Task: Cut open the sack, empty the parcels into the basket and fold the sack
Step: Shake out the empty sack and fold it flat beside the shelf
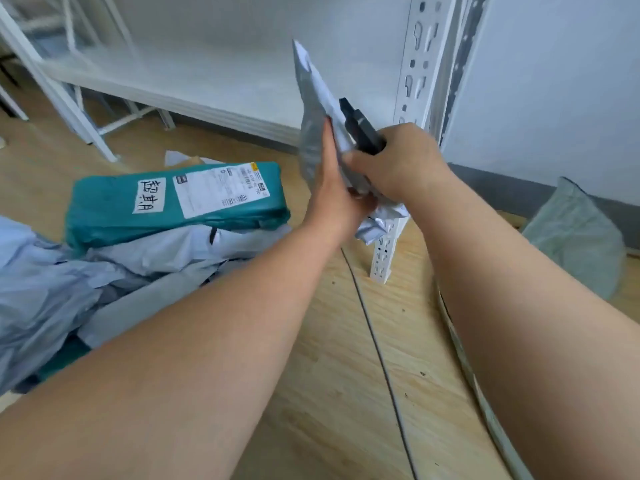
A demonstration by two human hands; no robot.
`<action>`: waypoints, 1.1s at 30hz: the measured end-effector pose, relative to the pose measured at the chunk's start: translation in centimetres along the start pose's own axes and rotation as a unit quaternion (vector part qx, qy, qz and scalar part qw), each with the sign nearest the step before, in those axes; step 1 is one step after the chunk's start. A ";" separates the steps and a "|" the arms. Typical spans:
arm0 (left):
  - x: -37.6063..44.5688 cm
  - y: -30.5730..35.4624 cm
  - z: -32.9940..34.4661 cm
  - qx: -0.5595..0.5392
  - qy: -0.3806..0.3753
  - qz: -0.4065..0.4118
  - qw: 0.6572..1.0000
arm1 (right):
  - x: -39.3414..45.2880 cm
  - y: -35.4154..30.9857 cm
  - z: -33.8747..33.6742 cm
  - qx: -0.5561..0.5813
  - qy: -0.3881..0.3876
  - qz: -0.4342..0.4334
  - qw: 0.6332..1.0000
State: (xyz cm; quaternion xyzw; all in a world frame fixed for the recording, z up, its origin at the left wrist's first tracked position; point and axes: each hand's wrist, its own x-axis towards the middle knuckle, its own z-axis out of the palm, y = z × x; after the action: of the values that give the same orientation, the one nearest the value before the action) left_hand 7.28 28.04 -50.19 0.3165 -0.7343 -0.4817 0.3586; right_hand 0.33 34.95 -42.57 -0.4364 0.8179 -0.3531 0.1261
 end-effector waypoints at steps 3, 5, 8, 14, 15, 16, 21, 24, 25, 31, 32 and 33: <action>0.3 2.7 -3.4 -0.080 -0.002 0.029 0.996 | -0.6 -2.4 -0.5 0.101 0.028 -0.041 0.994; -0.6 3.9 -6.3 -0.186 0.003 0.009 0.983 | -0.9 -4.2 0.3 0.178 0.017 -0.058 0.982; -2.5 4.3 -10.3 -0.260 0.054 -0.019 0.964 | -1.5 -7.3 2.8 0.243 -0.022 -0.077 0.967; -5.6 2.1 -18.2 -0.227 0.286 -0.069 0.928 | -2.9 -12.3 8.5 0.278 -0.116 -0.113 0.947; -6.2 1.4 -19.4 -0.213 0.335 -0.086 0.914 | -2.9 -12.7 9.5 0.268 -0.104 -0.112 0.951; -6.8 0.9 -20.6 -0.191 0.370 -0.102 0.903 | -2.8 -12.9 10.5 0.246 -0.079 -0.112 0.960; -8.3 0.6 -23.6 -0.106 0.427 -0.174 0.881 | -2.9 -13.6 14.8 0.085 -0.060 -0.126 0.987; -7.7 1.7 -25.2 -0.136 0.470 -0.231 0.841 | -2.9 -14.2 16.4 0.060 -0.094 -0.135 0.985; -7.5 2.1 -25.9 -0.098 0.488 -0.255 0.829 | -2.9 -14.5 16.9 0.055 -0.116 -0.139 0.982; -6.4 2.5 -28.4 0.417 0.180 -0.231 0.861 | -2.5 -15.6 18.3 0.098 -0.201 -0.101 0.969; -6.2 1.7 -28.3 0.463 0.088 -0.219 0.854 | -2.4 -15.6 18.3 0.108 -0.179 -0.090 0.974; -6.2 0.9 -28.0 0.486 0.016 -0.215 0.847 | -2.3 -15.5 18.5 0.101 -0.144 -0.086 0.981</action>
State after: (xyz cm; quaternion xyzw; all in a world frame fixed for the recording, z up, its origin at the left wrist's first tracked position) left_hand 33.83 19.87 -42.95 0.6080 -0.7822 -0.1231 0.0578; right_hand 20.91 22.40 -45.43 -0.5364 0.7106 -0.3770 0.2556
